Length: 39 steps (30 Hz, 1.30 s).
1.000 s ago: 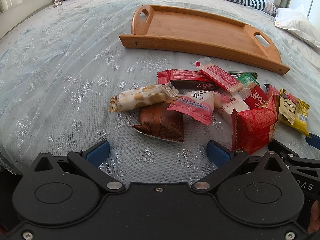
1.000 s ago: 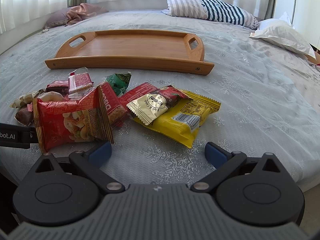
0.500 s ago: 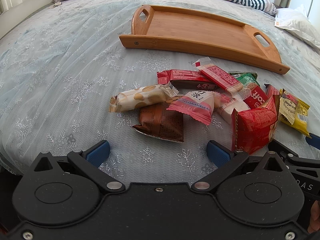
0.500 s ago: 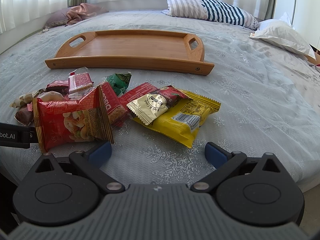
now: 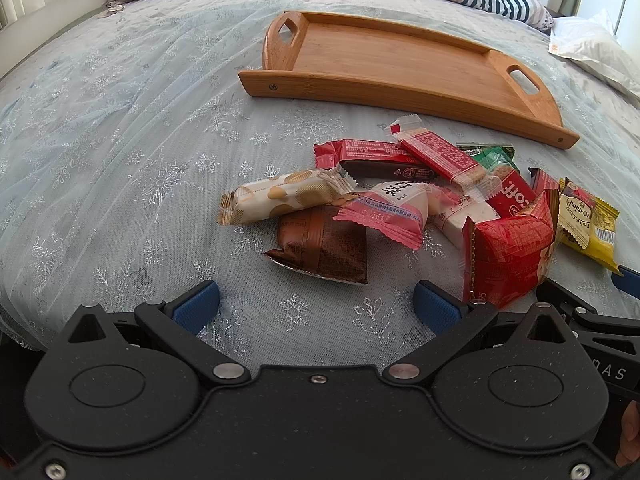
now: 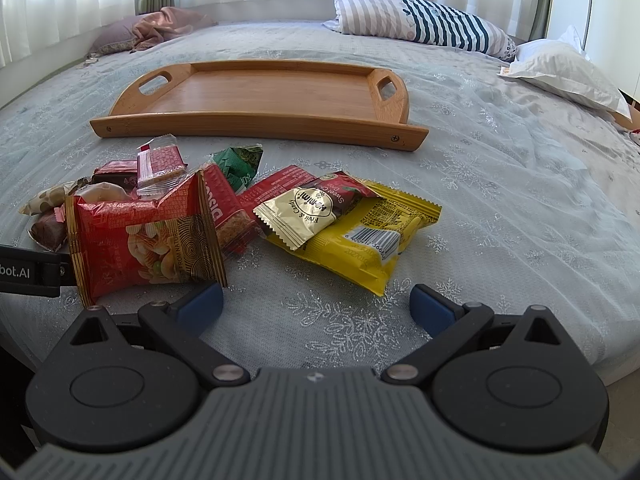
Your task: Organize snacks
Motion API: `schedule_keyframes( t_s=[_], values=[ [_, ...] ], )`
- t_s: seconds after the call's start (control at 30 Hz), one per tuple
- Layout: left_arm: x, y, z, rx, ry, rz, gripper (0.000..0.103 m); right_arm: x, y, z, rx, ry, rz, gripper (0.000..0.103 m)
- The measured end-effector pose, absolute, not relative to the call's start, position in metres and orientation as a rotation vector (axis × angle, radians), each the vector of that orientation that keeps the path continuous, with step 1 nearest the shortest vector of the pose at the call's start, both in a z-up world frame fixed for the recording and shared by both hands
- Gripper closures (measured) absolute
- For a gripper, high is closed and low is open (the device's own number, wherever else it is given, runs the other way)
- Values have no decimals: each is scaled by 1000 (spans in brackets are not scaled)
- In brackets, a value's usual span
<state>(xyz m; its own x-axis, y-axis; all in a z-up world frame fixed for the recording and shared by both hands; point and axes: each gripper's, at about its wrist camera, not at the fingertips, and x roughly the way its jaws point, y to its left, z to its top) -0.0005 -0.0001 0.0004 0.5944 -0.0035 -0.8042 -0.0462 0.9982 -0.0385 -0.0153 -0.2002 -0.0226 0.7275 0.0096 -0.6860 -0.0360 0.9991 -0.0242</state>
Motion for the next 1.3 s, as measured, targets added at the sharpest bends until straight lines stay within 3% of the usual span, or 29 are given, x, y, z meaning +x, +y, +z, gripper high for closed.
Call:
schedule_keyframes(
  t_s=[1.3],
  values=[
    [-1,0,5,-49,916,26,0,-16,-199,-19,-37,756,10,0]
  ],
)
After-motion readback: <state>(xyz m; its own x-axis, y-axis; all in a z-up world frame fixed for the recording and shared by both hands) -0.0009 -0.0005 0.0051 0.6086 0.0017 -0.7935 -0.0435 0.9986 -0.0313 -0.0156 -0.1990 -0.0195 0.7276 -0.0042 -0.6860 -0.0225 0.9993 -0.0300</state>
